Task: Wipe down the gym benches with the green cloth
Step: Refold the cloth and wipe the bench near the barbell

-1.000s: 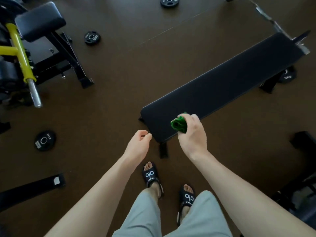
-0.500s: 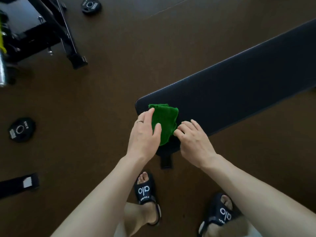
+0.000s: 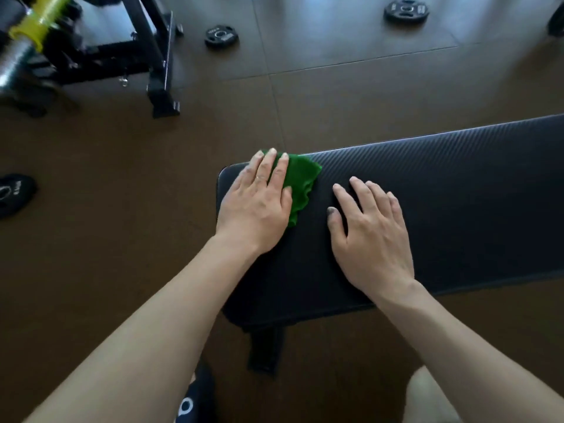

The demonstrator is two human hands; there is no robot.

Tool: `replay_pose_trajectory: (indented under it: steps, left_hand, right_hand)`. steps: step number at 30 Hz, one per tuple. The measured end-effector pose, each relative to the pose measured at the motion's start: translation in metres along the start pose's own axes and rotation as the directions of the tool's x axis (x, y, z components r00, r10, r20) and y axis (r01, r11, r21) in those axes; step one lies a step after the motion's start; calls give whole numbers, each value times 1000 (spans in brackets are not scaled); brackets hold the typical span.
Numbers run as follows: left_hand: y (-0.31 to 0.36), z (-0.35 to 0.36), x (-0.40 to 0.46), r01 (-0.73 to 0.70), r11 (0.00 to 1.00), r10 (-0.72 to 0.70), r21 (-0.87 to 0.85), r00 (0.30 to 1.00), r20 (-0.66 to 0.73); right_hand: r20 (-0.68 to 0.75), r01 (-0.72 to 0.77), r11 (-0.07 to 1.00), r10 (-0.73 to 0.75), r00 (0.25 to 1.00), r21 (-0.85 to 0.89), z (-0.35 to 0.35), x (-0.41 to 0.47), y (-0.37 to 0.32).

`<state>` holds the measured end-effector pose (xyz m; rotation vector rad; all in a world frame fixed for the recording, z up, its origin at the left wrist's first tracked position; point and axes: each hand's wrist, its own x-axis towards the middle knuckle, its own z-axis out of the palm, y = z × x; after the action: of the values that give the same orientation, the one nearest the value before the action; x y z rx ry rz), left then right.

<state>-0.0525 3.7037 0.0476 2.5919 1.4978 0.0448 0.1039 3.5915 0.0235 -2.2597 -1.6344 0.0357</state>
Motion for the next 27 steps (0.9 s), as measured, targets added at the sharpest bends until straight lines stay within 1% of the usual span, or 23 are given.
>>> replay_pose_trajectory:
  steps: [3, 7, 11, 13, 16, 18, 21, 24, 27]
  left_hand:
    - [7, -2, 0, 36, 999, -35, -6, 999, 20]
    - [17, -11, -66, 59, 997, -54, -50, 993, 104]
    - [28, -9, -118, 92, 996, -90, -12, 989, 119]
    - [28, -9, -114, 99, 995, -99, 4, 988, 121]
    - [15, -9, -73, 111, 994, -112, 14, 989, 102]
    - [0, -8, -33, 176, 984, -175, -4, 981, 83]
    - [-15, -11, 7, 311, 948, -307, -68, 949, 71]
    - [-11, -13, -1, 368, 923, -362, -116, 930, 67]
    - [6, -9, -48, 398, 903, -393, -163, 917, 63]
  right_hand:
    - [26, 13, 1000, -14, 1000, 20, -2, 1, 4]
    - [59, 21, 999, -23, 998, 32, -10, -2, 3]
    - [68, 46, 999, -45, 997, -16, -6, -6, 2]
    - [81, 49, 998, -47, 996, -26, -8, -6, 3]
    - [80, 32, 999, -29, 996, -35, -9, -3, 0]
    - [59, 27, 999, -25, 998, -27, -9, -1, 0]
    - [47, 31, 1000, -31, 998, 0, -7, -1, 4]
    - [28, 32, 999, -33, 999, 34, -9, -1, 6]
    - [12, 22, 999, -23, 1000, 35, -9, -1, 3]
